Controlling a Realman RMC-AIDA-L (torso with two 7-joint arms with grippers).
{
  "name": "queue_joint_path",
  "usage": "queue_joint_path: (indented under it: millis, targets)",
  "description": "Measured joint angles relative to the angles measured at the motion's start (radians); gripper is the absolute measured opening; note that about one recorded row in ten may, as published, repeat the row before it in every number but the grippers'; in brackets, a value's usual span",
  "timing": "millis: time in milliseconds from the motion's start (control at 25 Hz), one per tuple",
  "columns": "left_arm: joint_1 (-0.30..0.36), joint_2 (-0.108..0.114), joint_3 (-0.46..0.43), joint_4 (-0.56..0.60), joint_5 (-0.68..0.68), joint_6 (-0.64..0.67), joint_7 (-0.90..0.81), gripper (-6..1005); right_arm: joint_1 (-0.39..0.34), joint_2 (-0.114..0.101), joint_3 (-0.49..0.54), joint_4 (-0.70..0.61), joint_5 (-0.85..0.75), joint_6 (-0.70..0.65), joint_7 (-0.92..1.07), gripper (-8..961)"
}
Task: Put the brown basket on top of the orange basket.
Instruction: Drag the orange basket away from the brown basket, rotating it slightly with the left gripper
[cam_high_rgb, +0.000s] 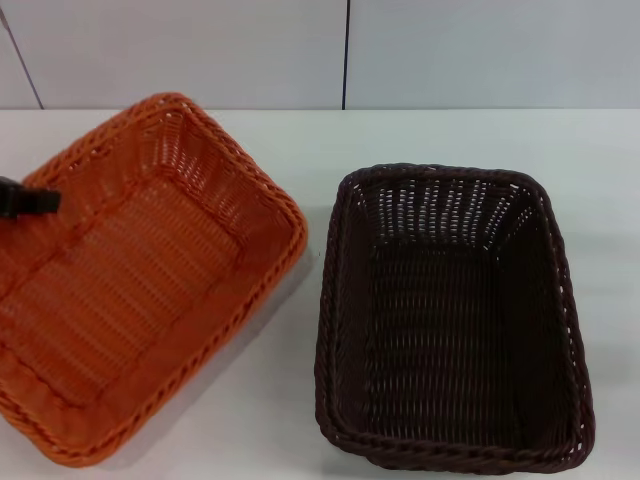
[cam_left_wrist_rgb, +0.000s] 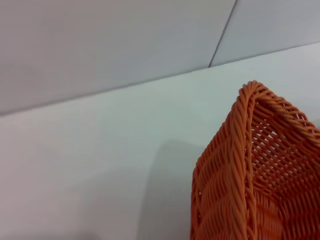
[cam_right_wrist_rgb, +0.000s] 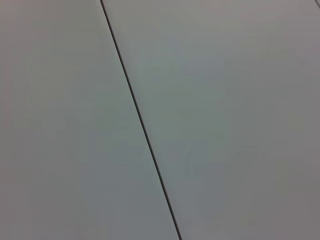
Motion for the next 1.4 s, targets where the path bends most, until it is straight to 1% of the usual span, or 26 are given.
queue_joint_path:
  millis: [40, 80, 160, 280, 320, 360, 440, 520, 600, 680, 720, 760, 840, 880, 960, 1000, 1120, 1160, 1240, 1400]
  targets:
    - [-0.015, 0.017, -0.009, 0.001, 0.0, 0.021, 0.014, 187, 0.003, -0.001, 0.0, 0.0, 0.0, 0.0, 0.0, 540]
    - [-0.015, 0.017, -0.009, 0.001, 0.0, 0.021, 0.014, 187, 0.003, -0.001, 0.0, 0.0, 0.0, 0.0, 0.0, 540]
    - [-0.031, 0.031, -0.032, 0.002, 0.0, 0.053, 0.05, 186, 0.005, -0.001, 0.0, 0.0, 0.0, 0.0, 0.0, 540]
    - [-0.051, 0.039, -0.077, 0.002, 0.001, 0.104, 0.117, 186, 0.007, -0.002, 0.0, -0.001, 0.0, 0.0, 0.0, 540]
    - [-0.051, 0.039, -0.077, 0.002, 0.001, 0.104, 0.117, 186, 0.007, -0.002, 0.0, -0.002, 0.0, 0.0, 0.0, 540]
    - [-0.065, 0.045, -0.101, 0.002, 0.0, 0.152, 0.165, 186, 0.005, -0.002, 0.0, -0.004, 0.0, 0.001, 0.0, 540]
    - [-0.086, 0.056, -0.114, 0.003, -0.004, 0.211, 0.223, 186, 0.004, -0.002, 0.004, -0.007, 0.0, 0.001, 0.0, 540]
    - [-0.086, 0.056, -0.114, 0.003, -0.004, 0.211, 0.223, 185, 0.003, -0.002, 0.006, -0.008, 0.0, 0.001, 0.0, 541]
    - [-0.103, 0.062, -0.108, 0.0, -0.001, 0.247, 0.264, 185, 0.003, -0.002, 0.009, -0.009, 0.0, 0.001, 0.0, 541]
    - [-0.103, 0.062, -0.108, 0.0, -0.001, 0.247, 0.264, 185, 0.003, -0.002, 0.01, -0.009, 0.0, 0.001, 0.0, 541]
    - [-0.113, 0.062, -0.104, -0.009, 0.003, 0.269, 0.293, 185, 0.003, -0.002, 0.011, -0.009, 0.0, 0.001, 0.0, 541]
    - [-0.128, 0.052, -0.085, -0.036, 0.008, 0.288, 0.324, 185, 0.003, -0.002, 0.011, -0.009, 0.0, 0.001, 0.0, 541]
    - [-0.13, 0.049, -0.075, -0.045, 0.011, 0.288, 0.326, 184, 0.003, -0.002, 0.013, -0.009, 0.0, 0.004, 0.0, 541]
    - [-0.134, 0.044, -0.051, -0.068, 0.014, 0.283, 0.331, 184, 0.003, -0.002, 0.013, -0.009, 0.0, 0.008, 0.0, 541]
    - [-0.134, 0.044, -0.051, -0.068, 0.014, 0.283, 0.331, 184, 0.002, -0.002, 0.014, -0.012, 0.0, 0.011, 0.0, 541]
    - [-0.142, 0.019, -0.011, -0.129, 0.018, 0.25, 0.35, 184, 0.001, -0.002, 0.014, -0.013, 0.0, 0.011, 0.0, 541]
    - [-0.151, 0.0, -0.003, -0.157, 0.018, 0.218, 0.356, 184, -0.003, -0.001, 0.014, -0.013, 0.0, 0.015, 0.0, 540]
    - [-0.161, -0.011, 0.005, -0.176, 0.018, 0.196, 0.356, 184, -0.003, -0.001, 0.014, -0.013, 0.0, 0.018, 0.0, 540]
    - [-0.173, -0.021, 0.014, -0.194, 0.021, 0.179, 0.356, 183, -0.005, -0.001, 0.014, -0.014, 0.0, 0.023, 0.0, 540]
    - [-0.214, -0.054, 0.049, -0.232, 0.046, 0.139, 0.363, 183, -0.008, -0.001, 0.014, -0.014, 0.0, 0.024, 0.0, 540]
